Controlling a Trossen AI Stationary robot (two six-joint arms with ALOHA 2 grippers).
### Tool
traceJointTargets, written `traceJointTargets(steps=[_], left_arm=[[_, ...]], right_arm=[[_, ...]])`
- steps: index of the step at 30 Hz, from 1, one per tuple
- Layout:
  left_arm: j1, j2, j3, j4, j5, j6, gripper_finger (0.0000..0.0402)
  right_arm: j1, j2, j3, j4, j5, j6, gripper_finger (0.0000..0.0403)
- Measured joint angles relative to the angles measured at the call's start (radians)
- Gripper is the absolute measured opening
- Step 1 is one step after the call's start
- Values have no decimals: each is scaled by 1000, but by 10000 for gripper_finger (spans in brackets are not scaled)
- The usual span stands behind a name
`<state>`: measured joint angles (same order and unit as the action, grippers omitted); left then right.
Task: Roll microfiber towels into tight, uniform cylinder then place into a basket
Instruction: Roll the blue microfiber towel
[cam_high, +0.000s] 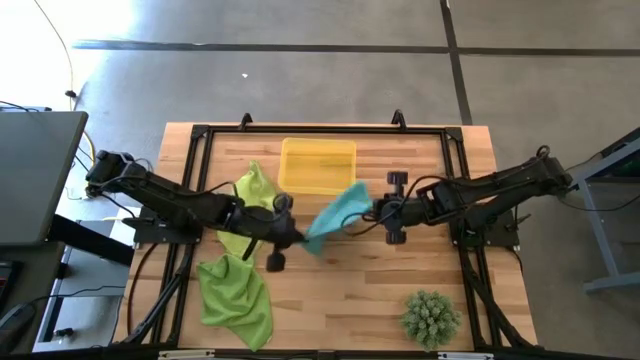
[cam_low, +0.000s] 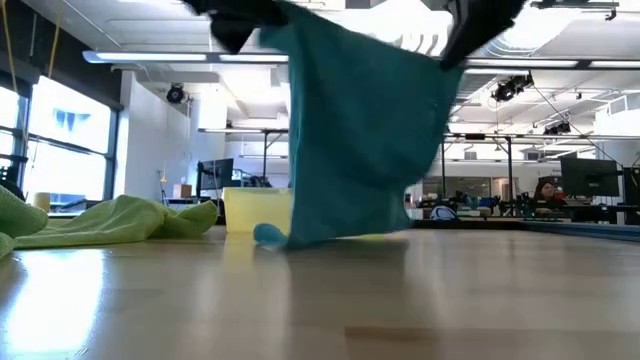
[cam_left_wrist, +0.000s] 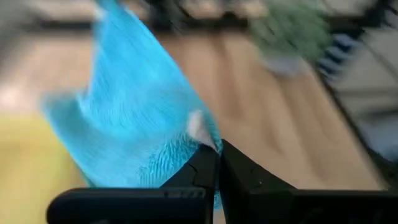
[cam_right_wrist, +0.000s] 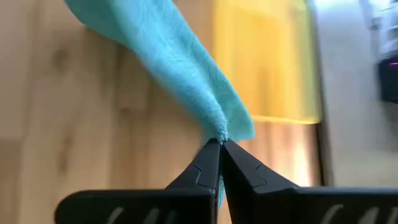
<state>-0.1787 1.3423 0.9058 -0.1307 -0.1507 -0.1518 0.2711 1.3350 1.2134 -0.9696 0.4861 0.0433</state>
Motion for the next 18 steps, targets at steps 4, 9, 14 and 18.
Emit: traceJointTargets(steps=[4, 9, 14, 18], left_arm=[[3, -4, 0, -145, 61, -50, 0], [65, -7, 63, -384, -44, 65, 0], [115, -3, 173, -522, -290, 263, 0], [137, -3, 294, -632, -402, 403, 0]], right_arm=[[12, 0, -12, -21, -54, -26, 0], [-24, 0, -13, 31, 62, -143, 0], [-77, 0, -13, 66, 193, -291, 0], [-104, 0, 10, 70, 348, -395, 0]])
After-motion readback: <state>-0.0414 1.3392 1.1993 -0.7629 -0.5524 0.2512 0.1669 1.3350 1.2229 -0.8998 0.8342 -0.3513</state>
